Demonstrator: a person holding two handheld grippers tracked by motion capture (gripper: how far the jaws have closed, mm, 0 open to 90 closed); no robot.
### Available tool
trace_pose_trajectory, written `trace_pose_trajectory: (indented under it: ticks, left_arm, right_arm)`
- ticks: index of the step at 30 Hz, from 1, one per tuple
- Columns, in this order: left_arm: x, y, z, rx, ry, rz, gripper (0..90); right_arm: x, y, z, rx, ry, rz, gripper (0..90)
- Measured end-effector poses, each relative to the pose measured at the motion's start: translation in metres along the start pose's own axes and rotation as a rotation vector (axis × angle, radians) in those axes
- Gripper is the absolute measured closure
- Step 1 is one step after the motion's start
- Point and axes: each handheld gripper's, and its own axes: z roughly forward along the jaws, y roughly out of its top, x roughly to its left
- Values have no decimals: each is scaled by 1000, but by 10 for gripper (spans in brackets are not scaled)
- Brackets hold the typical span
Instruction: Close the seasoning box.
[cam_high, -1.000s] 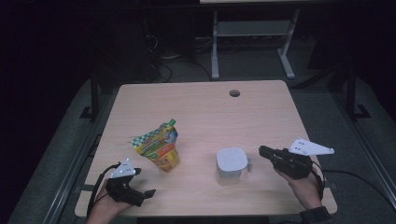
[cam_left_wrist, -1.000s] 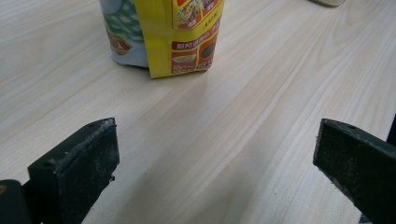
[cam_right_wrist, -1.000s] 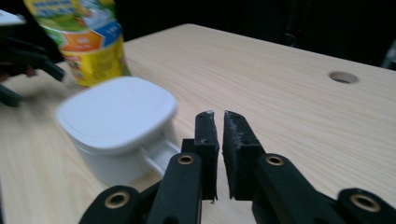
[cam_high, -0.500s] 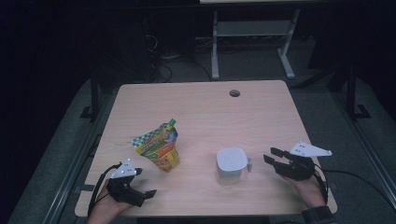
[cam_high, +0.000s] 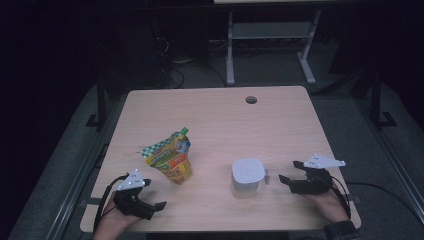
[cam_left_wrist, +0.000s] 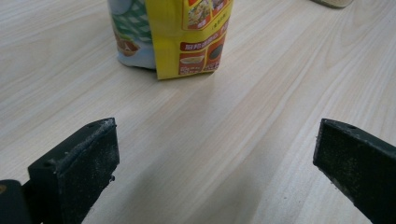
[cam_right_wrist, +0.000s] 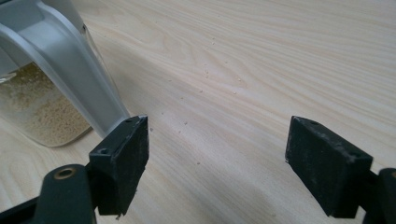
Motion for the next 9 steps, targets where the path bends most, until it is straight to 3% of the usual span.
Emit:
trace_pose_trajectory:
  ticks: [9]
  left_arm:
    - [1, 1, 0, -5, 1, -6, 0]
  right_arm:
    - [1, 1, 0, -2, 6, 5, 183]
